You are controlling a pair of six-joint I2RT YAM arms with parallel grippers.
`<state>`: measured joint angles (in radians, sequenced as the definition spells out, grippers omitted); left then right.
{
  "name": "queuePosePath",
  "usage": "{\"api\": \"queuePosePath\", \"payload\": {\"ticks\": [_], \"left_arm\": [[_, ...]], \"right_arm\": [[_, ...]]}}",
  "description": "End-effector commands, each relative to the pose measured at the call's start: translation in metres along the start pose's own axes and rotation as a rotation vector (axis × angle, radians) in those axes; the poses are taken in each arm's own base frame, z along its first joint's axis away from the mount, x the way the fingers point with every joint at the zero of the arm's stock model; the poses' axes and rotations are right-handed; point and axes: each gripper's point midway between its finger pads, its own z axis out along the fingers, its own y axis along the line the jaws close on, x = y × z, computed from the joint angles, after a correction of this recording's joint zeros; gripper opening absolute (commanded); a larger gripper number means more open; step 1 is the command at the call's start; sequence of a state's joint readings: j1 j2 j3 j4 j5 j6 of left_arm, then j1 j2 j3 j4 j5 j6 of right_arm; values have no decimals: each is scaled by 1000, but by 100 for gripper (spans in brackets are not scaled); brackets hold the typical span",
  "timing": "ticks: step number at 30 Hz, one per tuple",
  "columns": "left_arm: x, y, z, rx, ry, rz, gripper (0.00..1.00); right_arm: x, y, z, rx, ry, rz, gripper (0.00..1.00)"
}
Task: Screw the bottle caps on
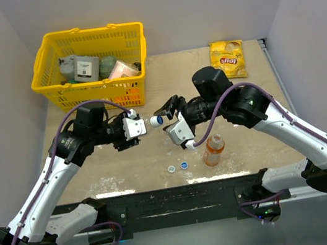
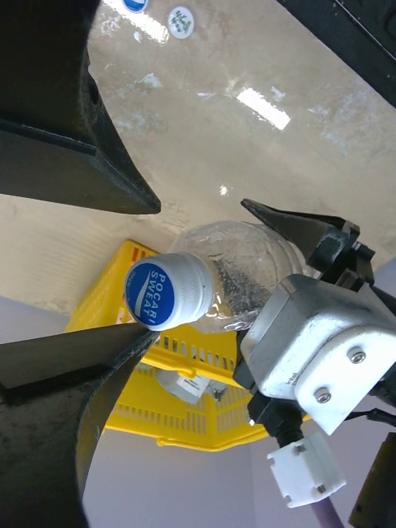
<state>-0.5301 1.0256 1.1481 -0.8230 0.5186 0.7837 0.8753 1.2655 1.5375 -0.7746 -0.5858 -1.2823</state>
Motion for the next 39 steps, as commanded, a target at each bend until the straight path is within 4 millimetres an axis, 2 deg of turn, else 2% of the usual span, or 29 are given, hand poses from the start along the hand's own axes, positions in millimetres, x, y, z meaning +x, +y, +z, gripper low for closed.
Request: {"api": "queuePosePath", "payload": {"ticks": [1,8,15,20,23,25,28,29,30,31,32,33,34,35,36,37,38,39], "left_arm": [[-14,6,-7,-12,-39,49,0],[-5,9,-6,-31,-5,72,0],[-7,13,-6,-40,-9,94,0],[-5,15,-4,-43,-1,103,0],[-7,17,-4,-51,-7,108,0],[-7,18,-4,-56,-7,110,0],[-10,25,-6,-93,-17,118,0],[-14,38,-10,-165,-24,115,0],[-16,47,-13,-220,-28,104,0],[-9,51,-12,-267,-20,88,0],[-21,72,-28,-415,-58,106,0],[-23,79,-35,-484,-75,115,0],[-8,84,-38,-561,-41,106,0],[-28,95,-59,-685,-121,148,0],[-30,99,-68,-741,-135,162,0],[-20,101,-70,-784,-108,168,0],[-33,107,-82,-851,-143,215,0],[-30,112,-89,-908,-125,213,0]], "right_arm": [[-17,-13,-8,27,-23,-84,54],[-22,-17,-9,41,-36,-96,52],[-28,-17,-9,39,-54,-101,43],[-31,-14,-8,28,-64,-107,43],[-30,-11,-5,15,-65,-104,41],[-31,-12,-5,16,-70,-102,31],[-30,-15,2,13,-74,-43,7],[-30,-19,5,49,-76,130,0],[-30,-36,11,106,-95,199,0],[-25,-42,12,127,-90,283,0],[-21,-46,14,159,-80,451,0],[-20,-61,19,205,-98,521,0],[-17,-68,20,234,-102,599,0],[-15,-71,23,261,-111,752,0],[-12,-80,28,280,-127,820,0],[-3,-84,29,285,-132,900,0],[-1,-86,31,277,-155,1036,0],[-5,-92,30,260,-196,1088,0]]}}
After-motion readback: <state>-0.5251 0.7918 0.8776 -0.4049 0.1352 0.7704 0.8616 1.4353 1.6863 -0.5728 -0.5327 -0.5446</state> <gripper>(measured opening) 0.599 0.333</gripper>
